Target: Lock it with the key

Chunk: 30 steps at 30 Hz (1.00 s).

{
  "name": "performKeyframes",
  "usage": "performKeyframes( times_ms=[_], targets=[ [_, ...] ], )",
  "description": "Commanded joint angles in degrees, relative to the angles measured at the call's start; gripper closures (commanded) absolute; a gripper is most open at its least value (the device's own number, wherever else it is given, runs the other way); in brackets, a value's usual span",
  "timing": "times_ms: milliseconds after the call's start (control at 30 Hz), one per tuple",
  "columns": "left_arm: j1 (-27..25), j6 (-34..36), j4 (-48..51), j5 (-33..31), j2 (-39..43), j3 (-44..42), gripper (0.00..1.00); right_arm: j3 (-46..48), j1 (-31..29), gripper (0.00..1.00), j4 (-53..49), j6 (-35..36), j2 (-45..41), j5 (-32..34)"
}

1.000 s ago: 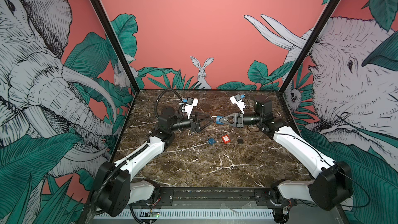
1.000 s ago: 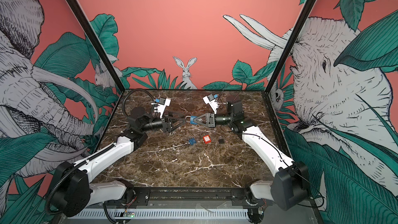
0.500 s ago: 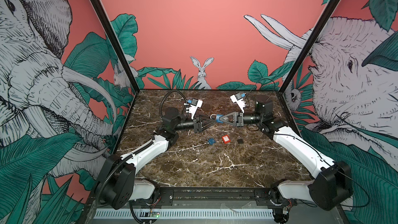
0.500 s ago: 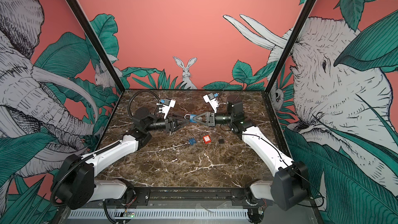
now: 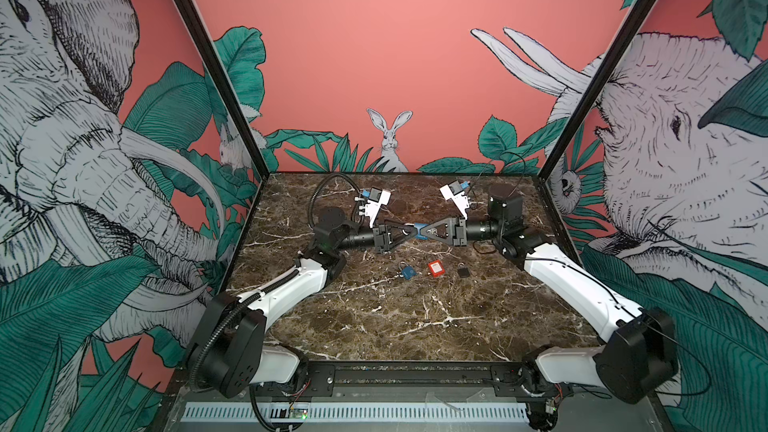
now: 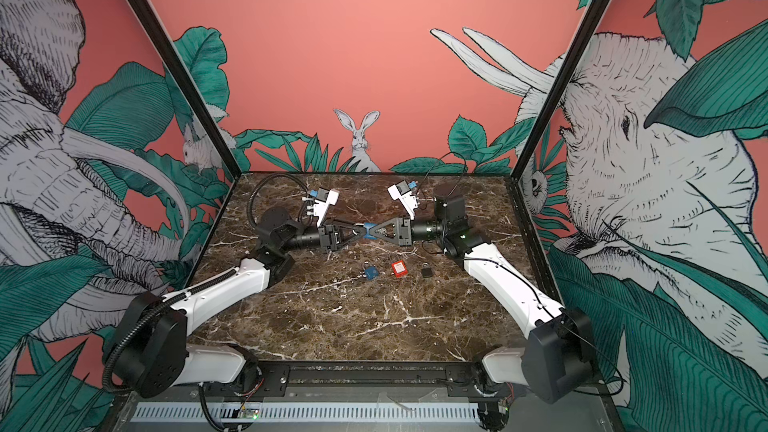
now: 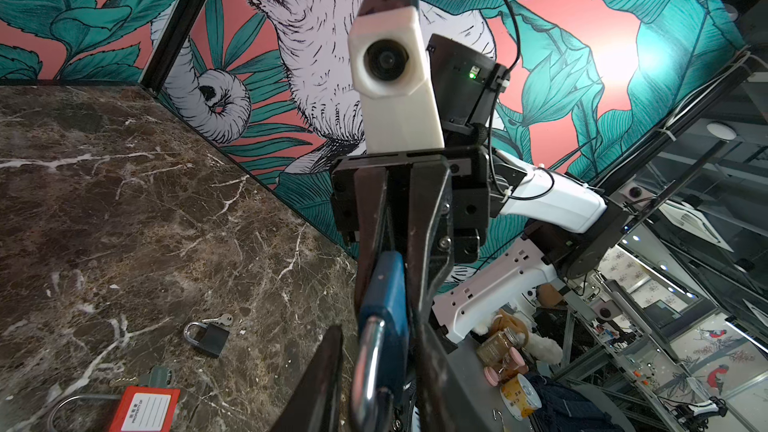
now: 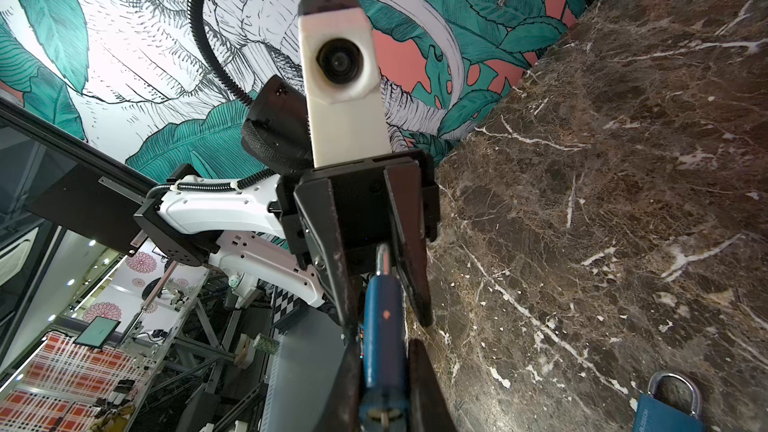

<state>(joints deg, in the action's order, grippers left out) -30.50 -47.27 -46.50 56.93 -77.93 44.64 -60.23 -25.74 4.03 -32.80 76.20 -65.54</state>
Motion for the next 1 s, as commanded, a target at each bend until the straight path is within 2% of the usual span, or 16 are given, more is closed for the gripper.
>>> performKeyframes(
  times_ms=[0,400,500,533,600,633,800,967],
  targets=[
    [-0.4,-0.7,-2.7,1.4,0.1,1.3,0.70,-0.8,-0.6,1.00,3.2,1.0,0.3,-0.8],
    [-0.9,-2.0,-4.3,2.3,-0.9,1.7,0.81,-1.0,-0.8,1.00,2.9,2.6,0.8,1.2],
    [-1.0,-3.5,-6.3,2.4,-1.6,1.6,0.88,-0.7,-0.9,1.00,2.8,3.8,0.7,2.7],
    [-1.1,-4.2,-7.1,2.2,-1.9,1.5,1.00,-0.5,-1.0,1.00,2.8,4.3,0.5,3.9],
    [-1.1,-5.2,-7.9,1.6,-2.1,1.3,1.00,-0.2,-0.9,1.00,2.9,4.7,0.3,5.8],
    [-1.0,-5.5,-7.9,1.0,-2.2,1.1,1.00,-0.1,-0.8,0.98,2.9,4.8,0.2,6.7],
    [-1.1,-5.6,-6.5,-2.3,-2.4,0.2,1.00,-0.1,-0.4,0.75,2.9,4.3,-0.1,10.7],
    [-0.5,-7.8,-9.5,-4.7,-3.5,-0.7,1.00,1.4,2.6,0.61,4.4,0.7,-1.2,13.3]
  ],
)
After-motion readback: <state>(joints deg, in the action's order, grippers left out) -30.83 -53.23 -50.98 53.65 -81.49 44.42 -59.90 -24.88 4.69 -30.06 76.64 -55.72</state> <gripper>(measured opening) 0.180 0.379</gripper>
